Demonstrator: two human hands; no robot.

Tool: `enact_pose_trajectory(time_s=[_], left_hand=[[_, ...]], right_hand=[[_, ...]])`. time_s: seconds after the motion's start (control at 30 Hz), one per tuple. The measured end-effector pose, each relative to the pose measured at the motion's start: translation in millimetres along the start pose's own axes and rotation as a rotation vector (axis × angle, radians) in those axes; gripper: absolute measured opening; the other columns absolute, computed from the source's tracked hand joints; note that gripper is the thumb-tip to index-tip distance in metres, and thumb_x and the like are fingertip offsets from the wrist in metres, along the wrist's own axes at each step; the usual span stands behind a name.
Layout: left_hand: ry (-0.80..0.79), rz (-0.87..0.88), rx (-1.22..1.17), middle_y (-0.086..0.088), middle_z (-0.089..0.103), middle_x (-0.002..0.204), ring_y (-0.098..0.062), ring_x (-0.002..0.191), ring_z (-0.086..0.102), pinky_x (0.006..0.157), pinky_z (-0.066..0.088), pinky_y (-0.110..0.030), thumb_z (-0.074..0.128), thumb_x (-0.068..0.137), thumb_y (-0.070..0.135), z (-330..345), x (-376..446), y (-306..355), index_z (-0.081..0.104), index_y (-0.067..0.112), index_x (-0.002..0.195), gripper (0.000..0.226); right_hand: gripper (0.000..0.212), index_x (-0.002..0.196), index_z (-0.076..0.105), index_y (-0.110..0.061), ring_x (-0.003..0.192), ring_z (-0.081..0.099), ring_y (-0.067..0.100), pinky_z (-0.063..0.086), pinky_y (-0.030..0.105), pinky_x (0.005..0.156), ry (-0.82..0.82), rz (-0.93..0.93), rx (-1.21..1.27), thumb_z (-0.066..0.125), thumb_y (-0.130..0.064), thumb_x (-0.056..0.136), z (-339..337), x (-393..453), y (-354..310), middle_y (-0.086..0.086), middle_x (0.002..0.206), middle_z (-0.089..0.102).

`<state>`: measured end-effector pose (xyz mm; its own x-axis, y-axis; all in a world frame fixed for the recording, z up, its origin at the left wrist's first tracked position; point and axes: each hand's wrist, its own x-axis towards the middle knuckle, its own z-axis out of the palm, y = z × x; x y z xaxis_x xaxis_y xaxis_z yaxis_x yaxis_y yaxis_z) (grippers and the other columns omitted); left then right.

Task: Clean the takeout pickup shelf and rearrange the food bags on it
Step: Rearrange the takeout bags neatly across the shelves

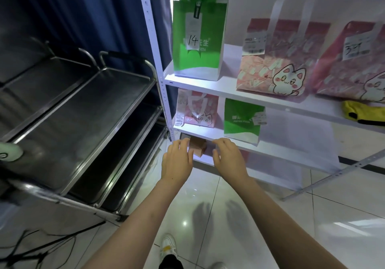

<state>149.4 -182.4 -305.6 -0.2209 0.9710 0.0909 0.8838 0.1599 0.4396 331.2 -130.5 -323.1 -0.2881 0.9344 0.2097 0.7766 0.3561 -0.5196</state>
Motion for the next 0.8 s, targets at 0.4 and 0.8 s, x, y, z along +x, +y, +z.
enact_pose_trajectory(time_s=[0.4,0.8], left_hand=[[-0.074,0.027,-0.042,-0.004,0.056,0.132,-0.027,0.119,0.054,0.093,0.049,-0.044,0.046,0.106,0.032,-18.8,55.1,-62.2,0.048,0.020,0.140,0.036],[-0.203,0.039,-0.097,-0.007,0.055,0.132,-0.029,0.120,0.053,0.094,0.050,-0.047,0.046,0.106,0.033,39.5,137.4,-105.0,0.049,0.018,0.139,0.037]], right_hand=[[0.031,0.125,0.065,-0.018,0.109,0.058,0.022,0.052,0.038,0.092,-0.002,0.096,-0.015,0.056,-0.014,0.095,56.3,43.3,-48.2,-0.001,0.119,0.062],[0.035,0.134,0.062,-0.014,0.121,0.054,0.025,0.048,0.040,0.099,-0.064,0.228,-0.027,0.052,-0.016,0.100,112.8,108.6,-32.7,0.002,0.130,0.058]])
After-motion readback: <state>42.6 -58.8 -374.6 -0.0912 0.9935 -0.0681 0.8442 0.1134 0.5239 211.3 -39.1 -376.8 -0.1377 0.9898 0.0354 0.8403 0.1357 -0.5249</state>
